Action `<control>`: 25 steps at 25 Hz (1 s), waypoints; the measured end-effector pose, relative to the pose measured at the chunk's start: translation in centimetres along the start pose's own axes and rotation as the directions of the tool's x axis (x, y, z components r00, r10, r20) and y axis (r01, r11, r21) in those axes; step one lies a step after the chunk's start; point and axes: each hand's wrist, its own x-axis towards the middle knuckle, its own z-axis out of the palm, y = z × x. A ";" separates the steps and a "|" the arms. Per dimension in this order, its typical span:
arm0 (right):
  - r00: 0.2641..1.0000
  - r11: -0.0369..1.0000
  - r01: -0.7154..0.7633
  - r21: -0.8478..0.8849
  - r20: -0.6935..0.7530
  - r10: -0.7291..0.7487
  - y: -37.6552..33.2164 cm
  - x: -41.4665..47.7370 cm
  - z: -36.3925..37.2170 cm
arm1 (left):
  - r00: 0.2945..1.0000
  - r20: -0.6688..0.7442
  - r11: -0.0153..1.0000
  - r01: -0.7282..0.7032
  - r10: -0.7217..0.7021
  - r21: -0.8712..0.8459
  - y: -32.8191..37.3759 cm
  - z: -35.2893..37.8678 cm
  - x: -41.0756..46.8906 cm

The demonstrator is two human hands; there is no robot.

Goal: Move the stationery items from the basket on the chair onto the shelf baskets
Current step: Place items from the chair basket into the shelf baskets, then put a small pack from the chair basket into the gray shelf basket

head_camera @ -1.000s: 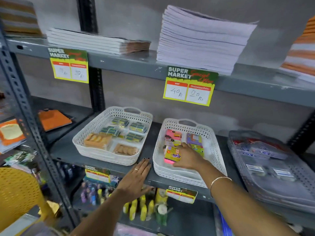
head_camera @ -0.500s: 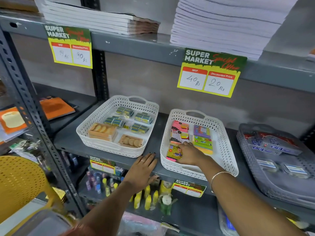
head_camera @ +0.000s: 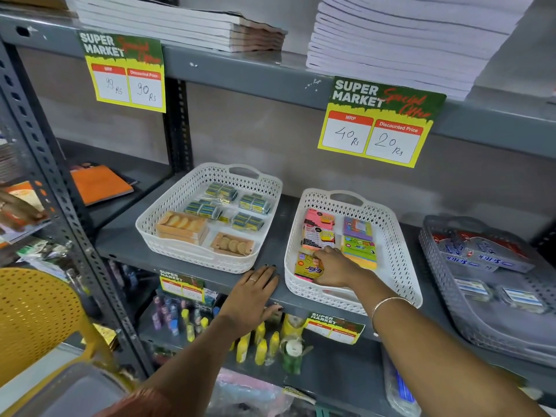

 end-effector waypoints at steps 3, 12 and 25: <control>1.000 1.000 0.012 0.000 0.002 -0.012 0.1 0.1 0.1 | 1.000 0.019 1.000 0.002 -0.002 -0.002 0.0 -0.1 0.0; 0.999 0.999 0.041 -0.029 0.031 -0.040 0.3 -0.3 -0.3 | 0.996 0.084 1.000 -0.003 0.005 -0.017 0.1 -0.7 0.0; 0.584 0.816 0.572 -0.082 -0.657 -0.476 -14.2 0.6 -4.9 | 0.959 0.155 0.972 0.229 -0.236 0.057 -2.7 -4.5 -10.8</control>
